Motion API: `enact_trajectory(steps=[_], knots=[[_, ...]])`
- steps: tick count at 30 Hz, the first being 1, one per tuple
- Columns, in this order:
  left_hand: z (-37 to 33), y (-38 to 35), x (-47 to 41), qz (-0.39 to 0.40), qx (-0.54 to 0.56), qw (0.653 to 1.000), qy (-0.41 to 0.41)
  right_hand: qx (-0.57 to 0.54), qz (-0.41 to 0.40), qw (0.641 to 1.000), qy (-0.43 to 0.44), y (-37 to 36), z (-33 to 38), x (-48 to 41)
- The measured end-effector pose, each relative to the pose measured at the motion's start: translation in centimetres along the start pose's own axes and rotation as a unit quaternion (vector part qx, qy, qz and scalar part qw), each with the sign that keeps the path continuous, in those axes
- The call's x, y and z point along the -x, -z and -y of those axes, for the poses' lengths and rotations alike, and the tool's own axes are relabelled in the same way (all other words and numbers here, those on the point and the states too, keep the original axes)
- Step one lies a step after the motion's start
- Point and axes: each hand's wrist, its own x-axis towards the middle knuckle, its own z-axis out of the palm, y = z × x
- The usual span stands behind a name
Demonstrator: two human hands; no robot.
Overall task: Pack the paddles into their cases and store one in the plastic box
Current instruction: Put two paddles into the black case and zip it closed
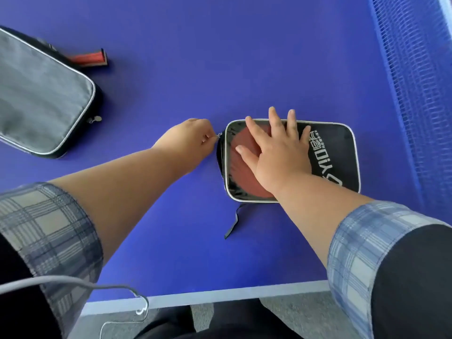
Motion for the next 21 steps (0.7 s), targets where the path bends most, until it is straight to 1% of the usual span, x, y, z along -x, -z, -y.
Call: enact_trajectory(steps=[5, 12, 21], knots=[[-0.7, -3.1, 4.6, -0.017, 0.017, 1.000, 0.013, -0.003, -0.005, 1.000, -0.004, -0.5, 0.1, 0.1], [-1.4, -5.6, 9.6, -0.039, 0.024, 0.999, 0.003, -0.016, -0.006, 1.000, -0.003, -0.3, 0.0, 0.2], [-3.4, -8.9, 12.6, -0.035, 0.062, 0.997, 0.016, -0.017, -0.009, 1.000, 0.004, -0.5, -0.1, 0.1]])
